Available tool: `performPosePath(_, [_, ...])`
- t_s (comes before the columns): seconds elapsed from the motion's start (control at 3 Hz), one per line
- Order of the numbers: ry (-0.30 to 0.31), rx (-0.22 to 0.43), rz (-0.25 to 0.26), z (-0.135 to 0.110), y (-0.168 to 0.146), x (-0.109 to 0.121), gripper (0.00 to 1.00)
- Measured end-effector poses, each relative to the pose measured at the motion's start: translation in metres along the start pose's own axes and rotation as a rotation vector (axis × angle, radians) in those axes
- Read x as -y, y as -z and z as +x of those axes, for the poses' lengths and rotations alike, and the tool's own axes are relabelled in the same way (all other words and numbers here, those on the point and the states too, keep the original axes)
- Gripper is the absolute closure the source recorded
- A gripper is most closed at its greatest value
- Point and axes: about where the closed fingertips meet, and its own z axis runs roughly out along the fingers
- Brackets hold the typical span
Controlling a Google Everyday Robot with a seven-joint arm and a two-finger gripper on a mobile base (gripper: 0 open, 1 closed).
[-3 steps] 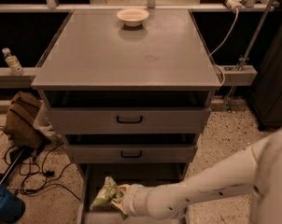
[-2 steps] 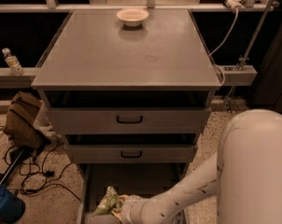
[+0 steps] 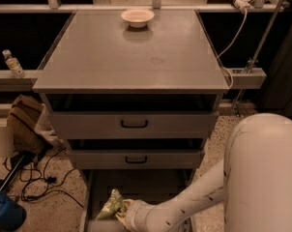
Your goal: Place green jalapeno chip bag into bottom drawer
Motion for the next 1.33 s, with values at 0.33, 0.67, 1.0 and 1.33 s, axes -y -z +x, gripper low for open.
performPosePath(0.33, [-0.027,0.045,0.032,0.016,-0.008,0.004,1.00])
performPosePath(0.67, [-0.094,0.152,0.188,0.048,-0.018,0.039,1.00])
performPosePath(1.0, [-0.124,0.224,0.303,0.087,-0.035,0.054,1.00])
performPosePath(1.33, [-0.152,0.254,0.301,0.135,-0.081,0.050,1.00])
